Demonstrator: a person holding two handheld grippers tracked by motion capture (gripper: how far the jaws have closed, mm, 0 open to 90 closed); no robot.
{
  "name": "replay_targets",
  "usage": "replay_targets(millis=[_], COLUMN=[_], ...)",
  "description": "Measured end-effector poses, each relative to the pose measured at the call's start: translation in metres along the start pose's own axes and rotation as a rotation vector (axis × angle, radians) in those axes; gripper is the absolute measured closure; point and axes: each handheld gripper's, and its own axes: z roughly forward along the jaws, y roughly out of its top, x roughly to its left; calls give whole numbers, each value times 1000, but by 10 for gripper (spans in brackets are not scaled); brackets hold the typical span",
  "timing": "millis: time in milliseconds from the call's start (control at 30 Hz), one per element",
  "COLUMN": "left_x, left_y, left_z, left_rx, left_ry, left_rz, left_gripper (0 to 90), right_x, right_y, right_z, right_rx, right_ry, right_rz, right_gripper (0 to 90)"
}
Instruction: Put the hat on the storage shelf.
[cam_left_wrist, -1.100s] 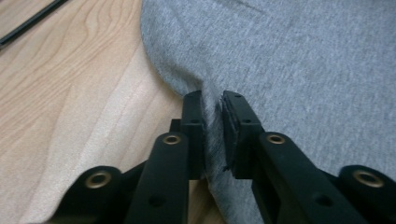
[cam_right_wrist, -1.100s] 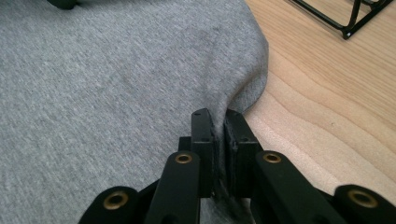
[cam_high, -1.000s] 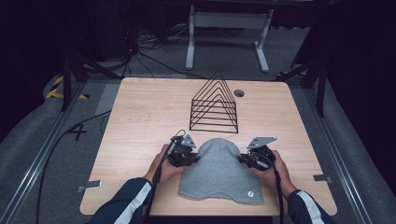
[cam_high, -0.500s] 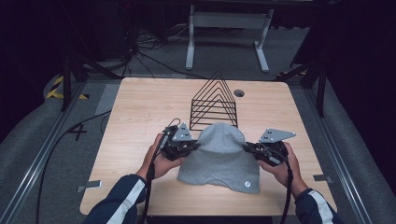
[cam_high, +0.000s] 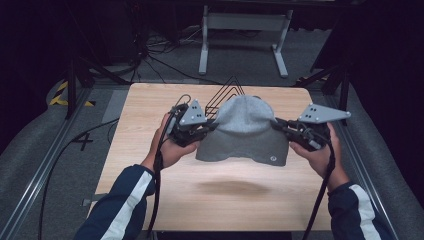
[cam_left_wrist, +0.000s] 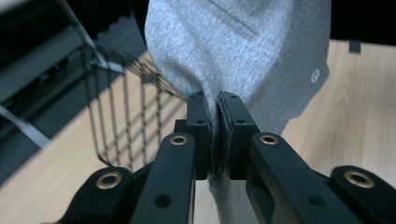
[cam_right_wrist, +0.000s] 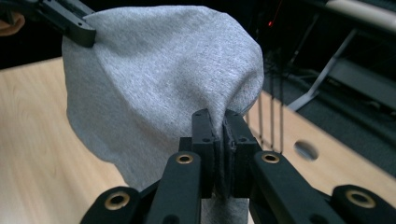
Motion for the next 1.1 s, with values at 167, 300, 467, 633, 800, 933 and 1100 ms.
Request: replay_targets(millis=[167,300,467,633,800,933,1100], left_x=[20,39,59,75,90,97,105], left_y=[33,58,74,77,79,78,67], left_z=[-13,-24,-24,-14,-1,8,24], left_rx=[-45,-76,-91,-87,-90,-83,-68], left_ry=[61,103,135,147,166,176,171], left_rz=[19,20,13,-20,-47,-64,-98], left_gripper=[837,837,838,838,839,838,838], right_x=[-12,-21,-39,-49,-63,-67,-71], right_y=[38,62,80,89,102,108,106], right_z=[-7,-7,3,14,29,36,46], right_rx=[-50,-93,-123,-118,-89,-76,-61], right_ry=[-45,-70,-82,-110,-160,-178,-176], right_rz=[-27,-41,-6,-5,-12,-19,-6], right_gripper=[848,848,849,849,849,850,849])
